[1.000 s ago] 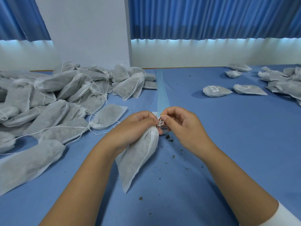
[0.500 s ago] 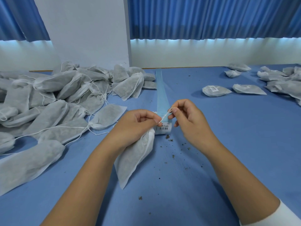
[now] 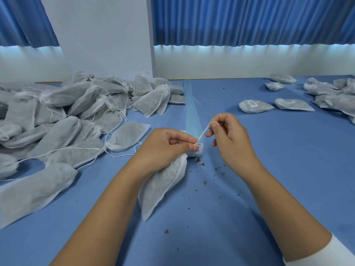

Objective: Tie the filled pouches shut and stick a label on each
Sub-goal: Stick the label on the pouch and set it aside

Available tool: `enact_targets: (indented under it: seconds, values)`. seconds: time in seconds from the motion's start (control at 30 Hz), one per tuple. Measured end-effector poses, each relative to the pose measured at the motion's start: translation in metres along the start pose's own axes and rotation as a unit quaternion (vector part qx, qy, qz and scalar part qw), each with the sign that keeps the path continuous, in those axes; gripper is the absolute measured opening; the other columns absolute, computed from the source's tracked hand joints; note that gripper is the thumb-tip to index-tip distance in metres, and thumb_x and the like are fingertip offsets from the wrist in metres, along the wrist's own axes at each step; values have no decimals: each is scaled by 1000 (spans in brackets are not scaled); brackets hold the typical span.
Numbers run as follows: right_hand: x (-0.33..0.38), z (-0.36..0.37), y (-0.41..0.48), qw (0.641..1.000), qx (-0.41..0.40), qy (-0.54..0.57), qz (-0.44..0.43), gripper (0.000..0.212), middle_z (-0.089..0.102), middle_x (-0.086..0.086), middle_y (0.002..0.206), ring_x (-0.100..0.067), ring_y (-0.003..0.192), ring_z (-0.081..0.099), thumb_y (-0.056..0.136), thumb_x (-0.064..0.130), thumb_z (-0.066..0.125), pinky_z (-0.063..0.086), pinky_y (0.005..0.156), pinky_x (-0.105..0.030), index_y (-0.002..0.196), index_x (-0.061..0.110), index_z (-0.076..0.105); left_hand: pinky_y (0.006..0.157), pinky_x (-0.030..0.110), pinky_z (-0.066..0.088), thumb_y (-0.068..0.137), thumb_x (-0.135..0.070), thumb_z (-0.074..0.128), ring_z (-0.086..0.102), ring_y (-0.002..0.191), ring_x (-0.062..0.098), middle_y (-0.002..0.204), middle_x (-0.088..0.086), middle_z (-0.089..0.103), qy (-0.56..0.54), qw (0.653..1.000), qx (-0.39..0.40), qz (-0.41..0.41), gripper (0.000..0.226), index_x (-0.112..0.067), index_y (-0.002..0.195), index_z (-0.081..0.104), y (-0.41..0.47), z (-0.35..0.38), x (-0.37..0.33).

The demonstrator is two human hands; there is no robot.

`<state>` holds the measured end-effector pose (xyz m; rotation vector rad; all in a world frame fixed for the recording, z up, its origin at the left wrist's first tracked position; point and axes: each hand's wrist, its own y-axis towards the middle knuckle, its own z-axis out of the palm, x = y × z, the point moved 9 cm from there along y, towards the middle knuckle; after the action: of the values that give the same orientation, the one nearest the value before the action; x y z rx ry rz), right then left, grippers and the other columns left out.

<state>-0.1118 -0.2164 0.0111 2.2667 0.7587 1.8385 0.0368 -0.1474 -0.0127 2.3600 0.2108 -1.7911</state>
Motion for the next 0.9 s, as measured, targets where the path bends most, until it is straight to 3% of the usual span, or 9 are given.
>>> enact_targets:
  seconds: [0.17,0.27,0.33,0.4,0.57,0.67,0.77,0.83,0.9]
  values:
    - [0,4,-1,1000,12,27,7,15,61,5,83,2,71,60,101,11,47,51,65,-25,90,19,53,42,14,30,88,-10,72,38,40,3,83,8,77,-3,1000,-24,2,11,-21,86,76,3,-5,5]
    - [2,5,-1,998,22,64,12,15,60,3,88,3,71,61,101,9,46,50,61,-19,91,17,53,41,14,29,96,-18,63,34,42,7,84,-5,78,-17,998,-51,11,9,-20,95,72,4,-11,4]
    - [5,6,-2,996,34,82,12,14,61,3,89,0,72,61,101,8,46,50,61,-19,91,16,53,45,12,34,98,-28,59,43,47,6,86,-7,77,-17,995,-95,7,14,-25,96,72,6,-20,6]
    - [10,12,-6,994,54,95,1,14,63,5,89,-2,74,61,100,7,47,49,62,-19,91,16,54,51,7,37,101,-35,52,54,55,-7,88,-8,74,-8,988,-157,-3,21,-28,94,71,7,-32,11]
    - [22,39,-26,990,117,68,-48,11,62,4,95,-22,76,56,97,10,55,46,62,-30,91,18,59,54,8,38,104,-43,41,52,54,-7,68,-9,58,6,956,-293,27,36,-30,80,64,1,-59,11]
    - [30,54,-36,983,152,45,-91,19,57,4,115,0,104,56,96,7,56,43,77,-14,89,24,60,65,18,38,104,-48,38,53,65,-4,71,-13,54,2,945,-326,35,35,-32,81,59,-2,-65,12]
    - [26,67,-42,976,198,39,-78,22,46,6,134,8,129,40,96,10,58,41,83,-9,88,31,60,67,15,36,103,-51,39,52,64,-15,77,-18,55,-47,943,-328,29,34,-31,84,60,-2,-64,14]
    - [23,72,-45,972,224,27,-74,21,50,12,131,11,133,33,96,11,58,42,79,-11,87,31,60,64,10,38,102,-52,41,51,62,-16,77,-19,55,-76,942,-326,31,34,-31,85,61,-3,-62,11]
    - [20,74,-44,970,230,22,-68,19,58,20,109,5,120,49,96,10,57,48,78,-22,87,27,59,61,2,37,102,-51,42,51,62,-19,79,-18,55,-90,942,-322,40,33,-30,87,62,-3,-58,8]
